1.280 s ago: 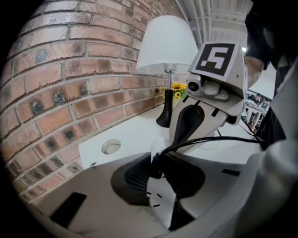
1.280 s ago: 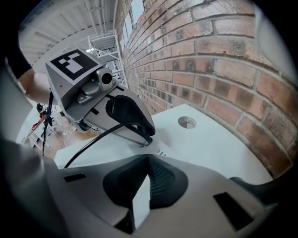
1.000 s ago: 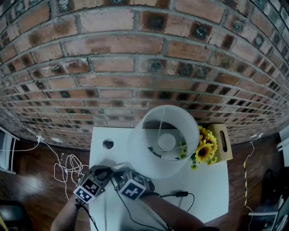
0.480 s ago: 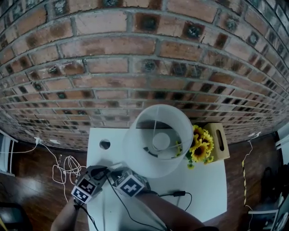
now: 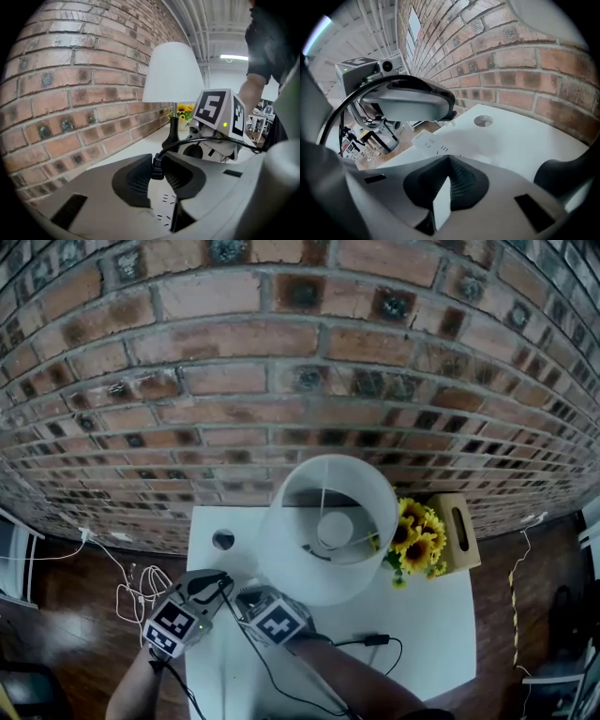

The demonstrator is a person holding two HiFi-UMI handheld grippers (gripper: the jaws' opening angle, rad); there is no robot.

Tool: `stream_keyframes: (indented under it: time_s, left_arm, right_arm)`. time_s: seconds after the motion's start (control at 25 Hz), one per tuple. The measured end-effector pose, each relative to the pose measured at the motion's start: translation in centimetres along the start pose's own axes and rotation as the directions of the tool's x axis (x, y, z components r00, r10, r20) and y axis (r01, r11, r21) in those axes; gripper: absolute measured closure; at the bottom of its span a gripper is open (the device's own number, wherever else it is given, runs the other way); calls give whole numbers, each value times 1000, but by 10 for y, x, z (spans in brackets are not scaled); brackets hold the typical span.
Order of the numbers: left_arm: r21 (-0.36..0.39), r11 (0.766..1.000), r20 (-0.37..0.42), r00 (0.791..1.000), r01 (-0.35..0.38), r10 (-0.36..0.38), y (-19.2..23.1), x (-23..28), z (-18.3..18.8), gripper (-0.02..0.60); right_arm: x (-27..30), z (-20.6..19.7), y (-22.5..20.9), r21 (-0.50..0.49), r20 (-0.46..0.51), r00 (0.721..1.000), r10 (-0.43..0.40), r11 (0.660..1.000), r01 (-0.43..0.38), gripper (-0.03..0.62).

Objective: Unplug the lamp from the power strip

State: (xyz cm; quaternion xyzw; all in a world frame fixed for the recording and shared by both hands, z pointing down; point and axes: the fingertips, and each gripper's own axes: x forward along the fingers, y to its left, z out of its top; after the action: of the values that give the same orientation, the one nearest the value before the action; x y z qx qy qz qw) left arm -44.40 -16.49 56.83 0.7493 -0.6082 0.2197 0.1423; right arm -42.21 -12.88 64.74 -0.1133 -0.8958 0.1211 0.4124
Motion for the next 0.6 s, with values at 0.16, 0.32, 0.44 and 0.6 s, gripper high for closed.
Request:
stream_keyframes:
  time_s: [0.16,0.32,0.44,0.6]
  left_arm:
    - [-14,999,-9,999,-40,40,3,-5,0,492]
    - [4,997,-65,995,-76,76,0,-11,-10,491]
    - [2,995,-91,991,-99,99,-3,-16,-15,490]
    - [2,992,-106,987,-123,123,-7,-25,-18,489]
  right_arm:
    - [-1,-2,-4,-5,-4,1000,-9,1000,9,592]
    - [0,-4,-5,-9,-7,1000,-8,1000,8,592]
    - [-1,-1,-1,-101,36,999,-23,995,27,592]
    - [-6,-4,3,-252,38,998,-59,966,66,594]
